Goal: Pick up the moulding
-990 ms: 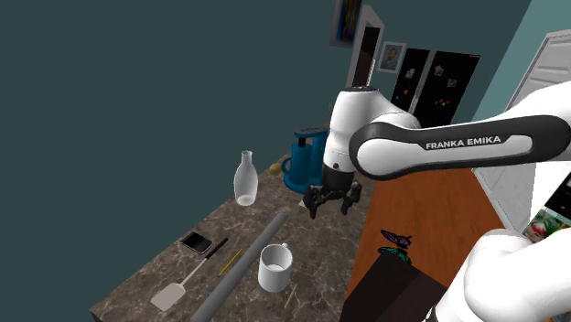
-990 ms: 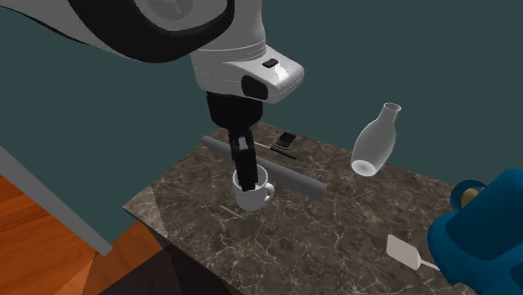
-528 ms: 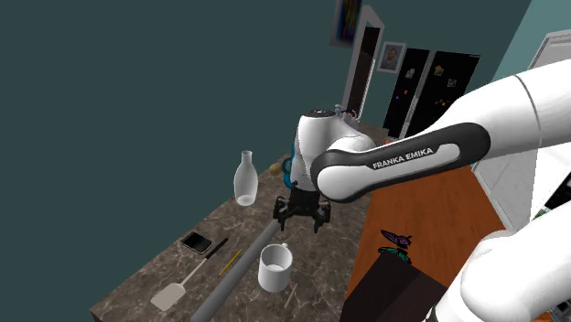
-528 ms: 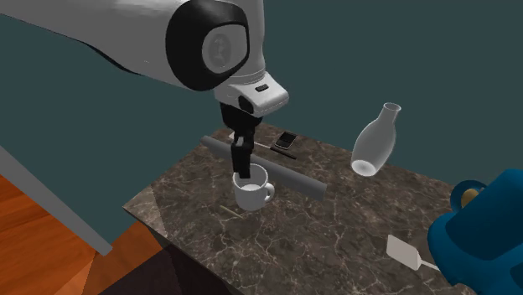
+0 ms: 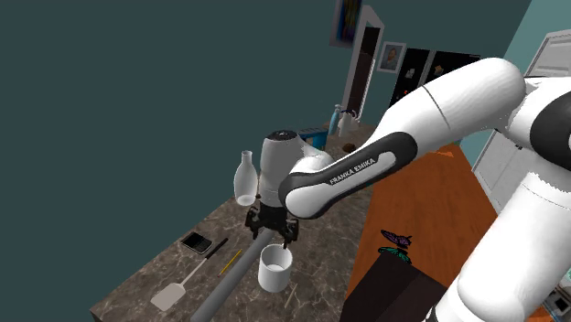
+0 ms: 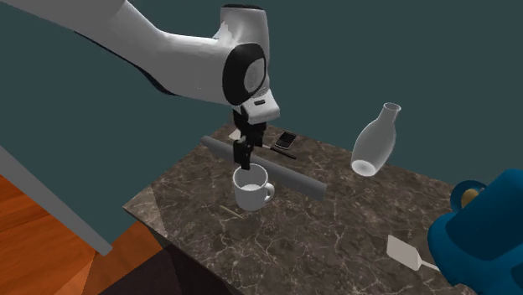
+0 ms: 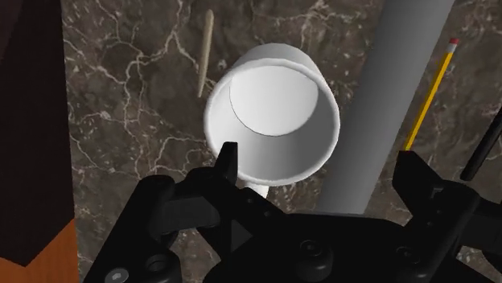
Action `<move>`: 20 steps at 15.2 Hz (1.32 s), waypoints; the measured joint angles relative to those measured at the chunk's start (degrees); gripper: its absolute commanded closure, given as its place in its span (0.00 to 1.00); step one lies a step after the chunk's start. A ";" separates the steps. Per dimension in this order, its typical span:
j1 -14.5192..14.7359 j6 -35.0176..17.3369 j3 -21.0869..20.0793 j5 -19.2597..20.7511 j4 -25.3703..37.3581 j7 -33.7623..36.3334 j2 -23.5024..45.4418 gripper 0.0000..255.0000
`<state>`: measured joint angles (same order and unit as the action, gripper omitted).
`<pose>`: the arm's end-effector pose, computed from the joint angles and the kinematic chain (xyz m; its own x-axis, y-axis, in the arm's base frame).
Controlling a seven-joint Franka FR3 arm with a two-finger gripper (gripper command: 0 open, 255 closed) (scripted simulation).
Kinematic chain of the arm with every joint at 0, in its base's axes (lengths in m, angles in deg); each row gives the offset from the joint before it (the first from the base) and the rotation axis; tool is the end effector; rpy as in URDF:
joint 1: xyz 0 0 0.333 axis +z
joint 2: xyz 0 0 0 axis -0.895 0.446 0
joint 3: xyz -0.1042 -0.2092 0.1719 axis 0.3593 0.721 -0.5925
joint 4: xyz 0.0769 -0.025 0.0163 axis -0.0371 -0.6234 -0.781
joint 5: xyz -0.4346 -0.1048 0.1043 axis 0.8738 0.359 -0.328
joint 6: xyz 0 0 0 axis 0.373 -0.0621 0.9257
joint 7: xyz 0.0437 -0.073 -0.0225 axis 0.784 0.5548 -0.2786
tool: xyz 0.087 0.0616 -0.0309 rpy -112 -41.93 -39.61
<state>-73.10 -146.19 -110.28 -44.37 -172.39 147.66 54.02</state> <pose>0.5090 0.2356 0.2667 0.4640 -0.8857 0.0142 -0.8857 -0.4641 -0.0119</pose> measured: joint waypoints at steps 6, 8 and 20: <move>2.15 -3.48 2.25 9.75 7.74 15.51 13.40 0.00; 2.59 -4.68 2.81 10.95 7.74 16.63 14.82 0.00; 3.63 -7.27 4.23 13.74 7.91 18.58 18.03 1.00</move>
<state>-69.47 -153.46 -106.06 -30.64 -164.48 166.24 72.05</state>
